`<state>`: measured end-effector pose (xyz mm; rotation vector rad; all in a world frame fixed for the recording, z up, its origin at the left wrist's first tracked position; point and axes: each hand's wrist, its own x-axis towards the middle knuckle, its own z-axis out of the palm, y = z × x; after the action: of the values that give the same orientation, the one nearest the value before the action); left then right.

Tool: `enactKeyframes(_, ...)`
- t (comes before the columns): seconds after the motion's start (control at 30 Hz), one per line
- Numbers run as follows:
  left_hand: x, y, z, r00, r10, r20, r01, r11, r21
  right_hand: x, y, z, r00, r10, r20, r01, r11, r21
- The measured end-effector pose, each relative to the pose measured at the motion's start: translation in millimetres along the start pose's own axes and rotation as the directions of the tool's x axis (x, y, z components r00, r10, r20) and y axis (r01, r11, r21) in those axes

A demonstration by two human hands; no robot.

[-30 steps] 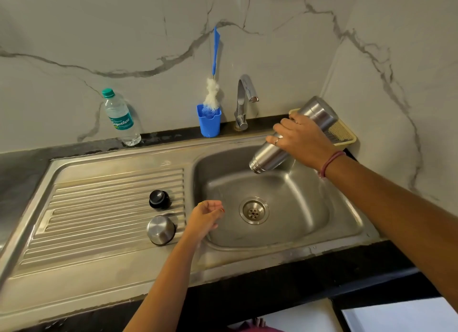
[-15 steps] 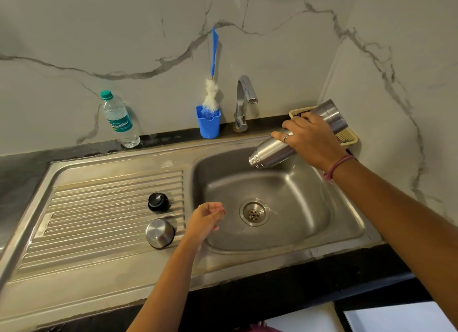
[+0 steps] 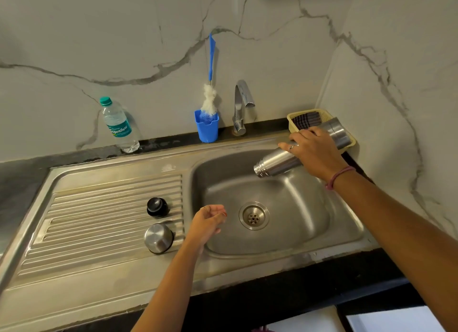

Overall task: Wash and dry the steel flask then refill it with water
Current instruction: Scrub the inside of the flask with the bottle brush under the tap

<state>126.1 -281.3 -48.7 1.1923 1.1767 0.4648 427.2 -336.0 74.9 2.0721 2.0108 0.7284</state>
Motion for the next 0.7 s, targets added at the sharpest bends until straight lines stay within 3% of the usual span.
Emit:
enactKeyframes(0.23, 5.5, 12.2, 7.0, 0.999, 0.027, 0.024, -0.028, 1.000, 0.006, -9.0, -19.1, 24.4, 0.977, 0.169, 0.128, -0.192, 0.962, 0.192)
enactKeyframes(0.37, 10.7, 26.5, 10.1, 0.998, 0.065, 0.011, -0.065, 0.998, -0.014, -11.9, -32.3, 36.9, 0.935, 0.268, 0.233, -0.345, 0.841, 0.417)
enactKeyframes(0.43, 14.1, 35.3, 12.9, 0.997, 0.082, 0.002, -0.082, 0.996, -0.030, -12.8, -41.5, 41.7, 0.913, 0.316, 0.258, -0.408, 0.704, 0.581)
enactKeyframes(0.53, 17.0, 46.7, 19.2, 0.994, 0.104, -0.014, -0.105, 0.993, -0.053, -13.6, -58.0, 48.7, 0.880, 0.342, 0.329, -0.455, 0.415, 0.787)
enactKeyframes(0.7, 25.3, 67.1, 26.5, 0.979, 0.195, -0.065, -0.200, 0.975, -0.096, -6.4, -84.0, 46.2, 0.848, 0.335, 0.411, -0.454, 0.058, 0.889)
